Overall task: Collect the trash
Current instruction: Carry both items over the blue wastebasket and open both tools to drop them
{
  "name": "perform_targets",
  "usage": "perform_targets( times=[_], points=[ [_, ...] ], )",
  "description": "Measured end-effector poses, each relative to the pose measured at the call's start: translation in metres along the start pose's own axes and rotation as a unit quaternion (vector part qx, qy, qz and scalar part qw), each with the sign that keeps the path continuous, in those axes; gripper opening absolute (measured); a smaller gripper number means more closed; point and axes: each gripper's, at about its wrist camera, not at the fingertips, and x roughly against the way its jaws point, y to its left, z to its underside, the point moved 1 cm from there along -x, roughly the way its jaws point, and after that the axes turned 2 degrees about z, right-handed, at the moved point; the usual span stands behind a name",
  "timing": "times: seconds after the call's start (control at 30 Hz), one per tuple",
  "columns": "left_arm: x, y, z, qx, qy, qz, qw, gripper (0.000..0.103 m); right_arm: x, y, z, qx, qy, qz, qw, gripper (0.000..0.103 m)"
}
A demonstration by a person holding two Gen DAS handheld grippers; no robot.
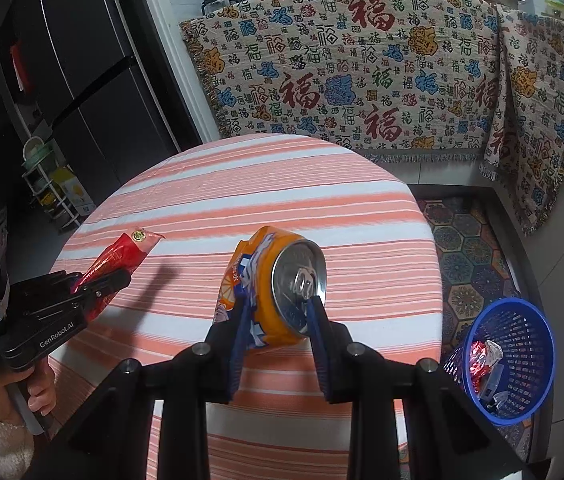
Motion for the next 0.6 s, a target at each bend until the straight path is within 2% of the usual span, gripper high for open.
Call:
perform_targets(
  times=[0.3, 0.47, 0.6],
  points=[
    [-0.004, -0.026, -0.011, -0.013, -0.002, 0.023, 0.9996, 0.01, 0.014, -0.027, -0.002, -0.024, -0.014, 0.01, 1.0, 0.029],
    [-0.006, -0.056, -0.024, -0.03, -0.006, 0.047, 0.9984, 0.01, 0.026, -0.051, -0.003, -0.04, -0.025, 0.024, 0.999, 0.029],
    [-0.013, -0.09, -0.038, -0.041, -0.004, 0.08, 0.9959, 0.01, 0.04, -0.082, -0.003, -0.055, -0.035, 0.046, 0.997, 0.029]
  ],
)
